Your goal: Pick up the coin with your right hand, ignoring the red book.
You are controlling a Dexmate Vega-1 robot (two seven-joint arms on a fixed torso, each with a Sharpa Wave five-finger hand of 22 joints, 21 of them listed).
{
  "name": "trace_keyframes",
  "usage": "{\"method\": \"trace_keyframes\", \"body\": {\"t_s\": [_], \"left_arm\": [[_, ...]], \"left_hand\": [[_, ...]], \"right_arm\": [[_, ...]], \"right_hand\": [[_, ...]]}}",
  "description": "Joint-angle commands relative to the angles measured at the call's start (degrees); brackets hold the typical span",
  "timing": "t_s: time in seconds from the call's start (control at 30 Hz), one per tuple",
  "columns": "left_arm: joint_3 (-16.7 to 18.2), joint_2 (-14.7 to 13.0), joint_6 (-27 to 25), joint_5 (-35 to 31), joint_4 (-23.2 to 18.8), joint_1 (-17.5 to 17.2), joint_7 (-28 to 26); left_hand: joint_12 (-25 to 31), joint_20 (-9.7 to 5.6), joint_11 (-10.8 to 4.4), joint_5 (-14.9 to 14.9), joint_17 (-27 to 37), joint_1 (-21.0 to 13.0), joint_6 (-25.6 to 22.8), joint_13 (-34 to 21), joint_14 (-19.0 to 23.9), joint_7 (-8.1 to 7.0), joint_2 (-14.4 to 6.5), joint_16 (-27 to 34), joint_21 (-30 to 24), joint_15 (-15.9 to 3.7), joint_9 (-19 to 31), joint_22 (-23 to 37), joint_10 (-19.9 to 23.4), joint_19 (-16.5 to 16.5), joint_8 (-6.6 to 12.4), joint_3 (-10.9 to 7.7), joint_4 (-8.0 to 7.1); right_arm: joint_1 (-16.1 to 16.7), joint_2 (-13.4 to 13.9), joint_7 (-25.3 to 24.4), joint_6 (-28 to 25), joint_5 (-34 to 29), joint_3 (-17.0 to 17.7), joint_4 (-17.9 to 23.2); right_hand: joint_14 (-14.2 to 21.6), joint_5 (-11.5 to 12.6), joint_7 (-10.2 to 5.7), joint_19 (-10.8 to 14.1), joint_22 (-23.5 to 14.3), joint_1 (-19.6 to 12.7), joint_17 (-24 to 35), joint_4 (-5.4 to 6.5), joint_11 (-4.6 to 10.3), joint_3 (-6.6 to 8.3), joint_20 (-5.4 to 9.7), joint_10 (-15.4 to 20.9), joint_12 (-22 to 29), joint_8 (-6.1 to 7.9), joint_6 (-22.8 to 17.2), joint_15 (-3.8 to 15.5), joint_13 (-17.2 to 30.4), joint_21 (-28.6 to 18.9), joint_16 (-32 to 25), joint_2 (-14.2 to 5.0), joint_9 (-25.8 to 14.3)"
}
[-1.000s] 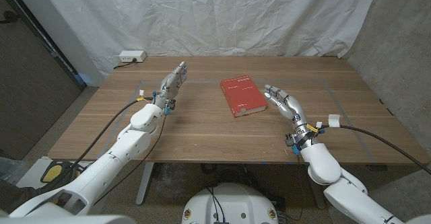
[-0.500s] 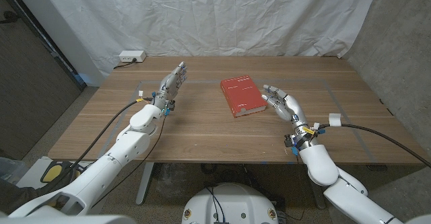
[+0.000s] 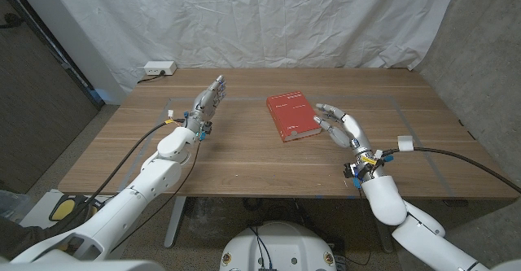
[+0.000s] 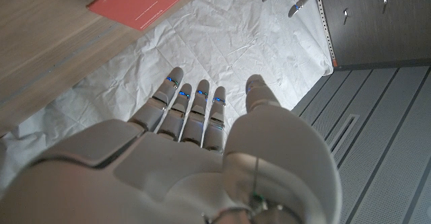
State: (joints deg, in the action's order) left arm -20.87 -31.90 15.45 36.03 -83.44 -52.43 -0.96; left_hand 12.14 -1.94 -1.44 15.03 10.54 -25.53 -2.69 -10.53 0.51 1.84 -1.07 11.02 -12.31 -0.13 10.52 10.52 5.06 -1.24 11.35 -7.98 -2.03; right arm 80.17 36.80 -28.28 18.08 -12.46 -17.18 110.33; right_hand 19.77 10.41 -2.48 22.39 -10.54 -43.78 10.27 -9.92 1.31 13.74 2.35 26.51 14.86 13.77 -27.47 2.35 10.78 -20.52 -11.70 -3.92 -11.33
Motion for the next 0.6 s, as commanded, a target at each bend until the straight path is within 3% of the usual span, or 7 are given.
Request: {"method": "trace_keyframes", "body": {"t_s": [0.03,0.17,0.6], "left_arm": [[-0.1,0.3,0.3,-0.1,0.3,0.0,-0.1],[-0.1,0.2,0.2,-0.2,0.2,-0.1,-0.3],[0.2,0.1,0.4,-0.1,-0.4,-0.7,-0.6]], "left_hand": [[-0.2,-3.11,-0.19,-0.2,0.1,-0.6,-0.5,-0.3,0.4,0.06,-0.3,0.0,-0.1,-0.34,0.3,0.2,0.5,0.3,0.27,-0.03,0.21],[-0.2,-3.13,-0.18,-0.2,0.1,-0.6,-0.4,-0.3,0.4,0.04,-0.3,0.0,-0.1,-0.33,0.3,0.2,0.6,0.3,0.24,-0.01,0.22],[-0.3,-3.15,-0.22,-0.3,0.1,-0.6,-0.6,-0.3,0.4,0.12,-0.4,0.0,-0.1,-0.36,0.3,0.2,0.5,0.3,0.26,0.06,0.23]], "right_arm": [[-1.3,1.0,-4.2,-1.9,-8.9,-1.4,-0.6],[-2.2,1.0,-6.0,-0.8,-10.3,-1.9,-2.1],[-2.6,3.1,-7.4,-5.5,-15.8,-2.9,-0.4]], "right_hand": [[0.9,-0.1,-0.79,0.8,-0.2,-1.2,0.3,0.52,1.19,-0.17,4.88,1.1,0.5,0.57,-1.9,3.95,0.1,0.3,-0.2,0.27,-0.3],[1.6,0.0,-1.24,1.7,-0.3,-1.4,0.3,0.74,1.89,-0.37,5.44,2.1,0.7,0.71,-2.8,4.59,0.1,0.1,-0.3,0.38,-0.3],[2.0,0.0,-1.74,1.9,-0.3,-1.6,0.3,0.84,2.45,-0.51,5.55,2.5,0.7,0.82,-3.7,4.88,0.0,0.1,-0.3,0.64,-0.3]]}}
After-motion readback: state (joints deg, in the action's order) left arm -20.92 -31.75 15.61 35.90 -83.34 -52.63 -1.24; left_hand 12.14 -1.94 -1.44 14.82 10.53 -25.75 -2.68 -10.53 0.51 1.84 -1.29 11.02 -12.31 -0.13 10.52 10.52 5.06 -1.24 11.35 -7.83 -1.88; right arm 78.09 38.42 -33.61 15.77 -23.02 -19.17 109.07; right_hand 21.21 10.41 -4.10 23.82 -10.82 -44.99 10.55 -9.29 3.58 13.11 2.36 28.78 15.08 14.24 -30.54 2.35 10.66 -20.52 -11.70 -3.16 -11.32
